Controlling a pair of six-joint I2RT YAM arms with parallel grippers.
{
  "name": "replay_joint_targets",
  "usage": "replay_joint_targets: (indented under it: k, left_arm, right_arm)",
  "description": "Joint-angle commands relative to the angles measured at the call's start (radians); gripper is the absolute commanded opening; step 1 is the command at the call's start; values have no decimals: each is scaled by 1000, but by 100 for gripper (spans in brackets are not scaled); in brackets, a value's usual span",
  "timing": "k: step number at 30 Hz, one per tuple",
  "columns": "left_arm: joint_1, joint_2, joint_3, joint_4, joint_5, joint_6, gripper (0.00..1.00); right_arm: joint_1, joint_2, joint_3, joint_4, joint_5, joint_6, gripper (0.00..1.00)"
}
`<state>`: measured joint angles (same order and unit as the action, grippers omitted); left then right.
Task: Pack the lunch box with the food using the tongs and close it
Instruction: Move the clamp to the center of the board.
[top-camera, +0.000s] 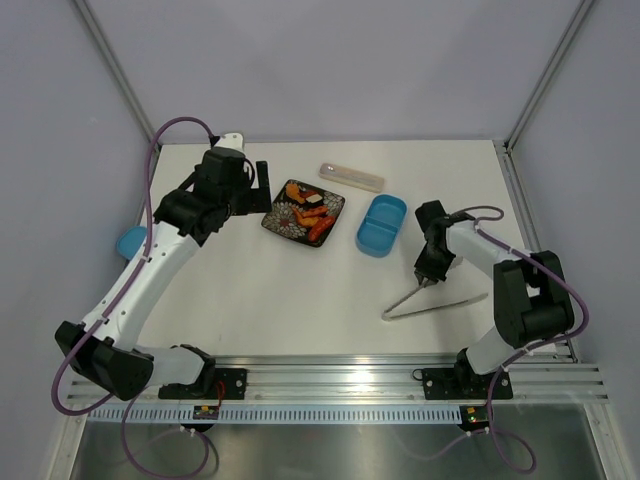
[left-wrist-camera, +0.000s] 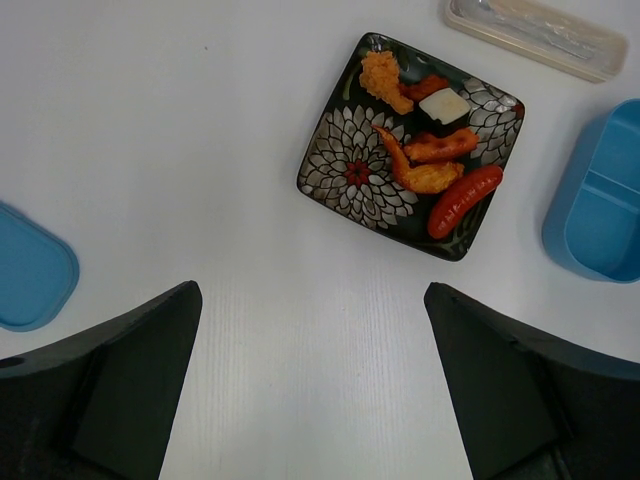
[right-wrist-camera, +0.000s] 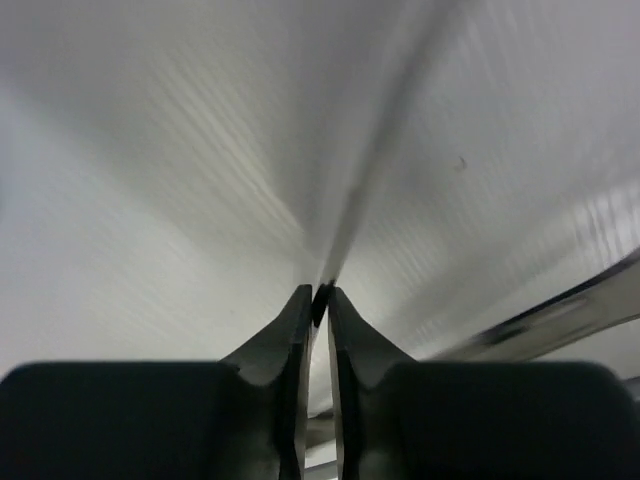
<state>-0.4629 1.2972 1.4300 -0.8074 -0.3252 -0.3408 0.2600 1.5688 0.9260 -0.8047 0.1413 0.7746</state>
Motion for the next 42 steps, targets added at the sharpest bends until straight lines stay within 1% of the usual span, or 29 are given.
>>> replay_joint_targets:
  k: [1, 3, 5, 7, 8, 10, 11, 12, 14, 15, 17, 19, 22, 27, 30, 33, 42]
  left_arm:
    - [4, -33, -3, 36, -9, -13, 99]
    - [3, -32, 0, 30, -9, -15, 99]
    - [3, -33, 3, 30, -8, -12, 99]
    - [4, -30, 6, 30, -8, -10, 99]
    - [4, -27, 7, 28, -8, -9, 99]
    - [4, -23, 12, 25, -5, -9, 99]
    - [4, -19, 13, 24, -3, -9, 99]
    - [3, -18, 15, 24, -2, -9, 99]
    - [4, -16, 18, 24, 2, -9, 99]
    - [4, -13, 18, 22, 2, -9, 99]
    - [4, -12, 18, 20, 2, -7, 99]
    - [4, -10, 21, 19, 2, -4, 99]
    - [4, -9, 23, 17, 0, -1, 99]
    - [4, -1, 32, 11, 2, 8, 99]
    - [3, 8, 43, 2, 2, 14, 99]
    - [3, 14, 47, 1, 5, 20, 99]
    - [4, 10, 47, -10, -5, 34, 99]
  right_arm:
    - [5, 91, 135, 27, 26, -199, 15]
    - [7, 118, 166, 25, 21, -262, 14]
    - [10, 123, 204, 41, 14, -369, 14]
    - [21, 138, 244, 32, 47, -429, 16]
    - [22, 143, 258, 13, 97, -432, 23]
    - [22, 146, 286, 2, 118, -437, 40]
    - [22, 143, 290, -1, 106, -436, 45]
    - [22, 128, 292, 2, 95, -436, 61]
    - [24, 108, 287, 4, 89, -411, 71]
    - [22, 85, 284, 2, 87, -402, 79]
    - [22, 63, 271, -14, 104, -356, 86]
    - [21, 17, 240, -27, 116, -281, 99]
    - [22, -53, 173, -45, 124, -138, 99]
    - [22, -148, 50, -37, 32, 124, 99]
    - [24, -167, 16, -13, -14, 224, 99]
    - [27, -155, 11, 45, -43, 247, 99]
    - [74, 11, 54, 61, -26, 276, 99]
